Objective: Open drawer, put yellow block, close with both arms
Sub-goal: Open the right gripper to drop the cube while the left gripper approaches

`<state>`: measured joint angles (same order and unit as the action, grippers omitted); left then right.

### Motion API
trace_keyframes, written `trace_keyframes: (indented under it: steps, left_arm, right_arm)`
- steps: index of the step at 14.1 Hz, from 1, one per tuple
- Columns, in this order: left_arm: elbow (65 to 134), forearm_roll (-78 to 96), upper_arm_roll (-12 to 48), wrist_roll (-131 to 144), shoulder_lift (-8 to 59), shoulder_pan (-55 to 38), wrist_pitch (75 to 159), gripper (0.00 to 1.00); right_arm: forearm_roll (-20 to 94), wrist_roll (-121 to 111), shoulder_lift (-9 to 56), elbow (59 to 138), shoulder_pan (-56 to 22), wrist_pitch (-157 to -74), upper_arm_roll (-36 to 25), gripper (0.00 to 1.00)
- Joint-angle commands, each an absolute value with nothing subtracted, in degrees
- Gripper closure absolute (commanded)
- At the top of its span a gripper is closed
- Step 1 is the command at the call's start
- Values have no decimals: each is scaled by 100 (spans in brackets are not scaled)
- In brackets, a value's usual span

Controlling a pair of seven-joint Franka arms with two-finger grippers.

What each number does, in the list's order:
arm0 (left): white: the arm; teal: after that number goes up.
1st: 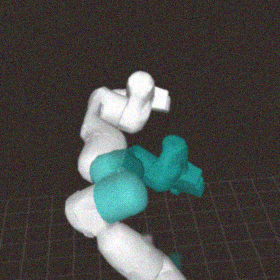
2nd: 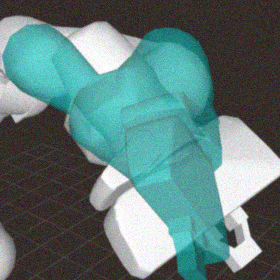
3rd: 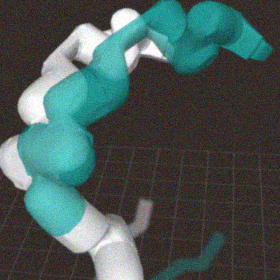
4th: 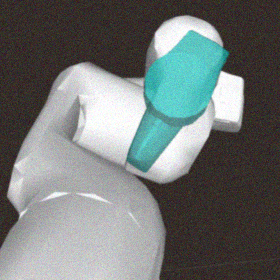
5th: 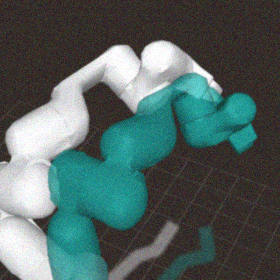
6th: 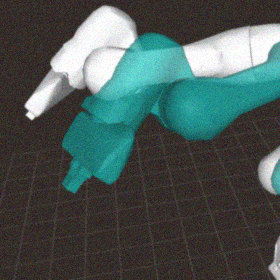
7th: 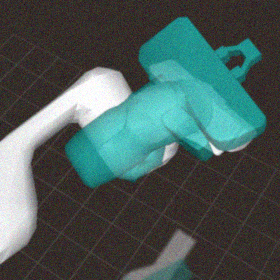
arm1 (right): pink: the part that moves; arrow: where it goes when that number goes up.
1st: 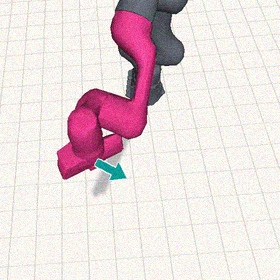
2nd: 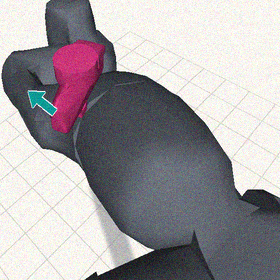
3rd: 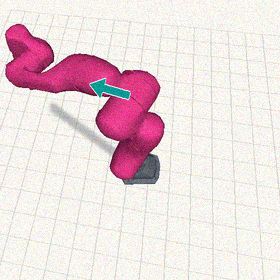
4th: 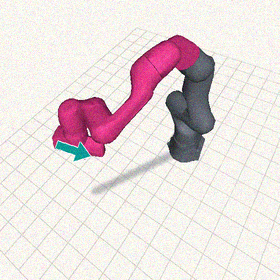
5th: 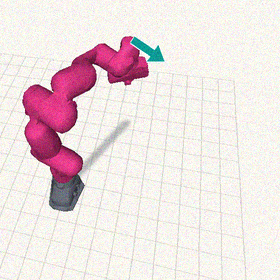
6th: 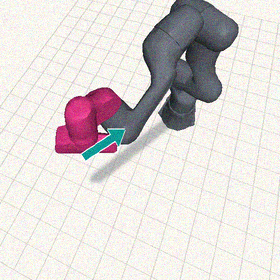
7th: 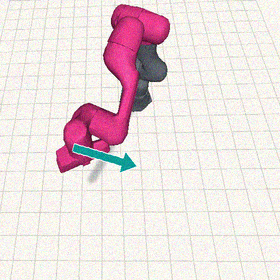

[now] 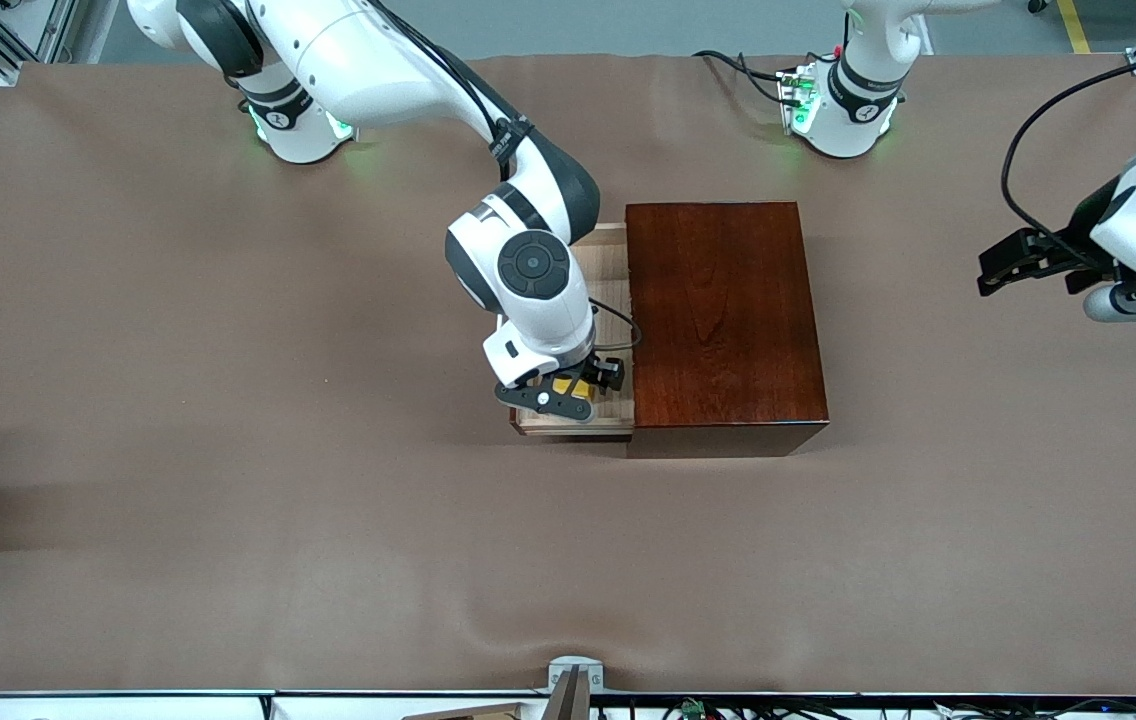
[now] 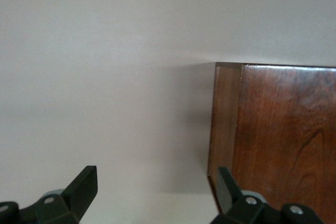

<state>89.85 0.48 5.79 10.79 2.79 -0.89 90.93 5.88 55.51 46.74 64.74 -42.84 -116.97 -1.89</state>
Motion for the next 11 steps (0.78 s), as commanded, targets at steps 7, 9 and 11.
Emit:
trace_keyframes:
  steps: [7, 9, 11]
  left_arm:
    - [8315, 633, 712, 4443, 1071, -1027, 9044, 0]
    - [8157, 642, 712, 5260, 1265, -1326, 9070, 0]
    - [8078, 642, 721, 6008, 1441, -1677, 9088, 0]
  right_arm:
    - [598, 5546, 3491, 6346, -4027, -10233, -272, 0]
    - [598, 5310, 3122, 6363, -3737, -9627, -264, 0]
    - [580, 4767, 2779, 6390, -3377, -9055, -272, 0]
